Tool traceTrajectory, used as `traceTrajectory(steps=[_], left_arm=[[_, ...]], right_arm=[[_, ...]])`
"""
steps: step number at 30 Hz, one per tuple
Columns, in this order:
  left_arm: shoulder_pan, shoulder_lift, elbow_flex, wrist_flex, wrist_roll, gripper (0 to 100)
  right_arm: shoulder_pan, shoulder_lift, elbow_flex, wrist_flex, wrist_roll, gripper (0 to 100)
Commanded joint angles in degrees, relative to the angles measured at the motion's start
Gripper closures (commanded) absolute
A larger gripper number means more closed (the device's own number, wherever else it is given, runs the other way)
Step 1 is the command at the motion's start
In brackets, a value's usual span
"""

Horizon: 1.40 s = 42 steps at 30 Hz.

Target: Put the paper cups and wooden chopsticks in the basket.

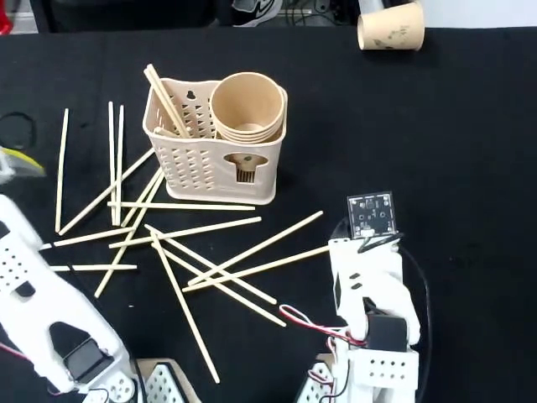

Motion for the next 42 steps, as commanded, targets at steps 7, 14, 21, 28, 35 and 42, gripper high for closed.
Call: traceTrajectory(steps=[7, 14, 21, 28, 35, 42], left_arm=[[-3.3, 5.4, -12.3, 0.8, -5.9, 69], [-2.9, 9.2, -10.6, -19.2, 1.4, 69], [-1.1, 17.9, -10.3, -42.3, 7.4, 69], [1.5, 25.2, -10.0, -48.4, 8.2, 69], [1.4, 29.8, -10.2, -47.5, 8.3, 83], [3.2, 29.3, -17.9, -30.8, 7.8, 93]], right_arm=[[0.5, -4.0, -0.2, 0.0, 2.1, 98.3], [0.6, -4.0, -0.2, 0.1, 2.1, 98.3], [0.6, -4.0, -0.2, 0.1, 2.1, 98.3], [0.6, -4.0, -0.2, 0.1, 2.1, 98.3], [0.6, -4.0, -0.2, 0.1, 2.1, 98.3], [0.6, -4.0, -0.2, 0.1, 2.1, 98.3]])
